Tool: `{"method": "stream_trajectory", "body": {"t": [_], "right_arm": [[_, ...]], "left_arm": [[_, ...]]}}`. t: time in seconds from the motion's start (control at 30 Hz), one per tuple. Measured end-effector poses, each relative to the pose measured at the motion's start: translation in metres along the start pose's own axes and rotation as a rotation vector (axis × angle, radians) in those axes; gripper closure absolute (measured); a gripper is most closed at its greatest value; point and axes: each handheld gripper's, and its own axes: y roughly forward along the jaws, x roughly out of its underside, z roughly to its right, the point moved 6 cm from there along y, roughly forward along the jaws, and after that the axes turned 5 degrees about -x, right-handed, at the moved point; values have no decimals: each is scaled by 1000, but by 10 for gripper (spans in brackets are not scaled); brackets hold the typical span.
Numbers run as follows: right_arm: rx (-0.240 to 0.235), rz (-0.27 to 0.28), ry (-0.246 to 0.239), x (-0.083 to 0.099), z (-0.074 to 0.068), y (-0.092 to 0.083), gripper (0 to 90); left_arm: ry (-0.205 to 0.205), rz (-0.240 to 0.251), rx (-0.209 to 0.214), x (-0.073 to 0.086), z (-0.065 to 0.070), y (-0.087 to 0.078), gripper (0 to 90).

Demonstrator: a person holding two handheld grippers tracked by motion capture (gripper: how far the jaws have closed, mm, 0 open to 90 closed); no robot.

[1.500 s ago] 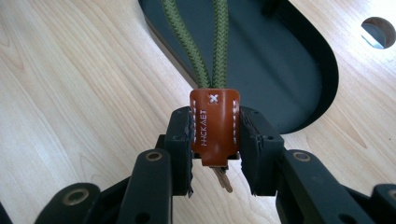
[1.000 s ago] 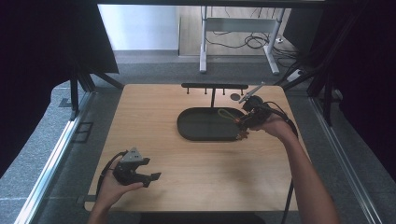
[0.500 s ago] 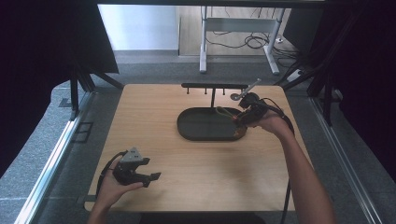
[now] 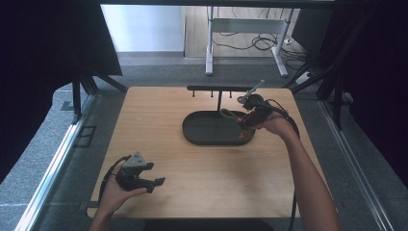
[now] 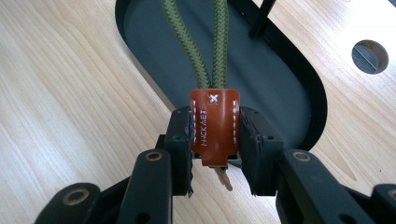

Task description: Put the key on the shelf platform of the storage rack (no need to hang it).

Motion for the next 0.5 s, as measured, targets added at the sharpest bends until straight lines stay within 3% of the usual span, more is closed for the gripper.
{"method": "stream_trajectory", "body": {"t": [0.5], "right_arm": [[-5,-18,11,-13,14,18,665]], "left_arm": [[-2,-4,5,1,-1,2,260]]}}
